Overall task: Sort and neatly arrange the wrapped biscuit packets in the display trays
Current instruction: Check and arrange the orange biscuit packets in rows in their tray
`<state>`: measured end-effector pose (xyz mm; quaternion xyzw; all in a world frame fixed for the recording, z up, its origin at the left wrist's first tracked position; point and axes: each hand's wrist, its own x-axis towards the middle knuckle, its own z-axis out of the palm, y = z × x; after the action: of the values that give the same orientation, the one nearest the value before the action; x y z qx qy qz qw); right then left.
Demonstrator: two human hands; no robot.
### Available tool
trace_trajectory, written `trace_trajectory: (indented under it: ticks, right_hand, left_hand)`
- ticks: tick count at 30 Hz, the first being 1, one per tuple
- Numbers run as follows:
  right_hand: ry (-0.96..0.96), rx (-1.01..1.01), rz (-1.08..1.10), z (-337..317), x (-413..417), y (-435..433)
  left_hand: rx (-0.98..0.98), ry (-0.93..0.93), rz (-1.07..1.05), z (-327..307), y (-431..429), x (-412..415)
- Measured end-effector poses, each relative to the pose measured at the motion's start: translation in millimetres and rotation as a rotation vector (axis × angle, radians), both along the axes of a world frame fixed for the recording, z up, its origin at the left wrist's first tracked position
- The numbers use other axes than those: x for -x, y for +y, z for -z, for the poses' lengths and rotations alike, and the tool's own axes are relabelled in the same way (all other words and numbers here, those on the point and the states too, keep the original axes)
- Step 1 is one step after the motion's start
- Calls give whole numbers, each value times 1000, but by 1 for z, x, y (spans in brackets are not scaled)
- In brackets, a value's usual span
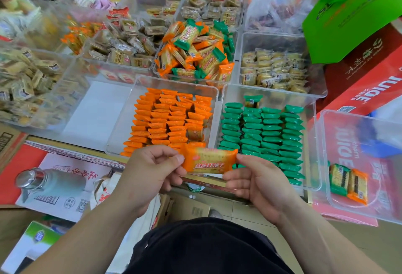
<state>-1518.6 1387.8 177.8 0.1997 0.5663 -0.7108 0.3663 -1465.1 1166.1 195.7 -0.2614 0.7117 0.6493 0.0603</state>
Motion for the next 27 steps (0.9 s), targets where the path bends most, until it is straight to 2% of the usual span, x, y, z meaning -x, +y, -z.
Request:
trace_trajectory:
  ticks: [3,8,10,13,16,18,22,27]
  right_hand:
    - [-16,34,40,3,7,-4]
    - [134,-75,113,18,28,-20]
    - [287,-180,98,24,44,-28]
    - [604,-442,-57,38,73,-38]
    - [972,-758,-269,56,96,-51]
    - [1120,-851,-441,67,105,-64]
    - [1236,-1025,-814,92,115,-87]
    - [1267,-1309,-986,112,121,-109]
  left_hand:
    - [143,45,68,12,0,4]
    - [385,70,213,54,-13,20]
    - [535,75,310,75,-20,29]
    - [864,24,546,111,-30,43]
    - [1116,-207,748,140,-37,53]
    - [1170,-254,771,147,-40,56]
    - [1159,-241,777,151,-42,57]
    - [1168,-223,754,154,-41,57]
